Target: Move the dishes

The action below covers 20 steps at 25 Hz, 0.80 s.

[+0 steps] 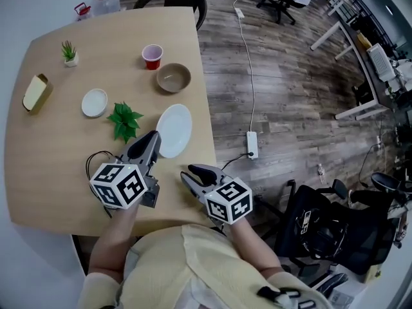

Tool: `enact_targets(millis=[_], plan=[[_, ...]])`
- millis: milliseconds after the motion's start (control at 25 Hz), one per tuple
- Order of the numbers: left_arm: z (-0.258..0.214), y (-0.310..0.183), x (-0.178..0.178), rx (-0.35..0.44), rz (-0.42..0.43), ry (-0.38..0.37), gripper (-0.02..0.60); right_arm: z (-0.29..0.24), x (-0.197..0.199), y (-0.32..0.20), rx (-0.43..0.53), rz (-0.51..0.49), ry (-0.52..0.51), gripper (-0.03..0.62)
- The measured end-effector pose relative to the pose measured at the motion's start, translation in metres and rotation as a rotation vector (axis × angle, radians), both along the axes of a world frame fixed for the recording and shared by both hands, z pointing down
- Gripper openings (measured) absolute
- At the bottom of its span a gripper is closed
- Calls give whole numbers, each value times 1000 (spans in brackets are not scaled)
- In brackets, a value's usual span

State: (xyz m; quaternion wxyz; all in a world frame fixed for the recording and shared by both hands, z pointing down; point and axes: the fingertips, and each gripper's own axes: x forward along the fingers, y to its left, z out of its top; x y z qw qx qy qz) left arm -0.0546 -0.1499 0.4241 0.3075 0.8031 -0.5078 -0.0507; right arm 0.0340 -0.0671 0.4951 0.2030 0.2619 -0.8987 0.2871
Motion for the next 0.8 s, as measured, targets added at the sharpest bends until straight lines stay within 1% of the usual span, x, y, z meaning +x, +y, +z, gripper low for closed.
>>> enact_targets(millis=[120,240,560,720,800], plan=[[6,-14,11,-3,10,-13,23,1,4,-1,0,11,-3,127],[9,-25,20,-13,8,2,23,0,10,-2,0,25,-4,127],[22,-42,29,-64,-47,112,23,3,25,-2,-8,45,2,127],[32,-51,29,-110,-86,212,24,6,26,-2,-13,41,6,127],[39,-53,31,-131,-93,238,23,6,27,-1,-15,38,7,127]])
